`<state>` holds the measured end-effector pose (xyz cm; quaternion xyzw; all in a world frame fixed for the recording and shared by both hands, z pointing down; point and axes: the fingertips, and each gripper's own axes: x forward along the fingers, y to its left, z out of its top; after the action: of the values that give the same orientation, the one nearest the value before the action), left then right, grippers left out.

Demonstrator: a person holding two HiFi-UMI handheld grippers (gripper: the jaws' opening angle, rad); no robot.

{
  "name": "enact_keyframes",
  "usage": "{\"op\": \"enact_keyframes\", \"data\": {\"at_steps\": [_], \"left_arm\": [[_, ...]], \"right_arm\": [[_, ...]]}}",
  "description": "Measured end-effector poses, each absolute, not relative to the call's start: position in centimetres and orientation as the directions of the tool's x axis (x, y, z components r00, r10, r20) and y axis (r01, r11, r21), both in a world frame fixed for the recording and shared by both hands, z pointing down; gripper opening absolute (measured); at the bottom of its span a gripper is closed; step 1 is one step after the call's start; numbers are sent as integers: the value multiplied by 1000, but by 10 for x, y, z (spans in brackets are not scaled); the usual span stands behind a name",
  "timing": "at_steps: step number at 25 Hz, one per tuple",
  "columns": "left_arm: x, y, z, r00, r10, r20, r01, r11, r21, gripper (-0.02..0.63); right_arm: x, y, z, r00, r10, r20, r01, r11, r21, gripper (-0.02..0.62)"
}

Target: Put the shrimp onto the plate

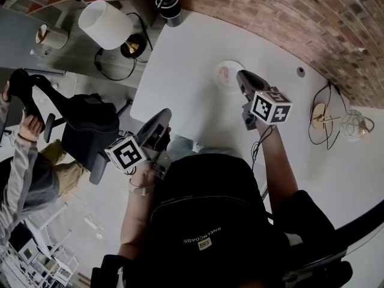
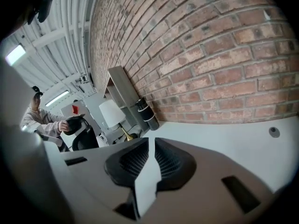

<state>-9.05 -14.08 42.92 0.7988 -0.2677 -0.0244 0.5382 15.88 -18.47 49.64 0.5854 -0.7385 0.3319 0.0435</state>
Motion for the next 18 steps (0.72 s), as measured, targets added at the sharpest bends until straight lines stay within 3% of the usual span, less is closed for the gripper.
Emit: {"op": "enact_keyframes", "data": {"at_steps": [18], "left_arm": [[-5, -136, 412, 972, -137, 191, -232, -422, 876, 5]], "right_arm": [[195, -81, 417, -58, -954, 294, -881, -89, -464, 41]]}}
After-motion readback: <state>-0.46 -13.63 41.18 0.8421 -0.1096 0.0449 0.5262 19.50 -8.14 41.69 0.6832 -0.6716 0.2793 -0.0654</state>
